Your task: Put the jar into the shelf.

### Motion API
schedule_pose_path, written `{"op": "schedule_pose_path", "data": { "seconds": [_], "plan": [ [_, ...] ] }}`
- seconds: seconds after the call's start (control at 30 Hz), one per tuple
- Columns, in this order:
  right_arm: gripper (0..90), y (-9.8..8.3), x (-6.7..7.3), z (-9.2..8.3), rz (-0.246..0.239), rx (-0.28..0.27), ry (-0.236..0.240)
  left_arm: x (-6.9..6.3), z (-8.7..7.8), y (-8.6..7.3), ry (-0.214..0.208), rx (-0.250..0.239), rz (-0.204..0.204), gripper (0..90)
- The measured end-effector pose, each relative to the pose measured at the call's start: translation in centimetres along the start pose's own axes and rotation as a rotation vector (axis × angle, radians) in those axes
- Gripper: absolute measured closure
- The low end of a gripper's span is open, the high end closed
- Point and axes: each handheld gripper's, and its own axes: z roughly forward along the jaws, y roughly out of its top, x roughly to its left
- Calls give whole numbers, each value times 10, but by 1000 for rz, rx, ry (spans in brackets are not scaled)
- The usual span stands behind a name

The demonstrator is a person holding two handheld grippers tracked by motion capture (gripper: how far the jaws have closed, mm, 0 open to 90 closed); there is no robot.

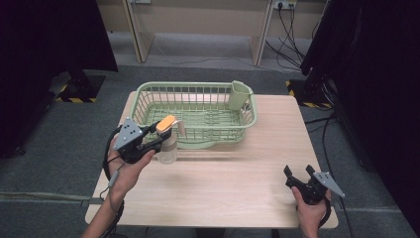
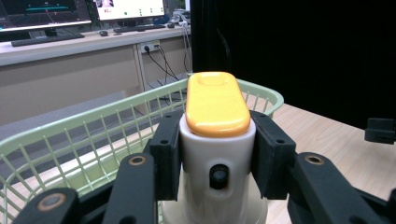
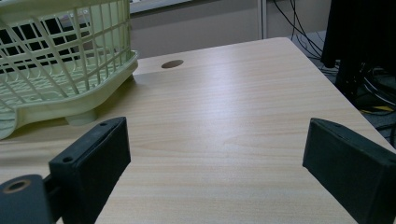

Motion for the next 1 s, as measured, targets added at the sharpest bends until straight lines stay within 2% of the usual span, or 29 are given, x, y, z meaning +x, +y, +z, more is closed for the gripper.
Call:
{"op": "schedule_pose_path", "data": {
  "seconds": [0.57, 1.0],
  "plan": [
    [76, 0, 0, 0, 3, 0, 1, 3, 2, 22, 8, -31, 13, 576],
    [77, 0, 0, 0, 2, 1, 0, 10, 6, 45, 26, -55, 19, 577]
  ]
}}
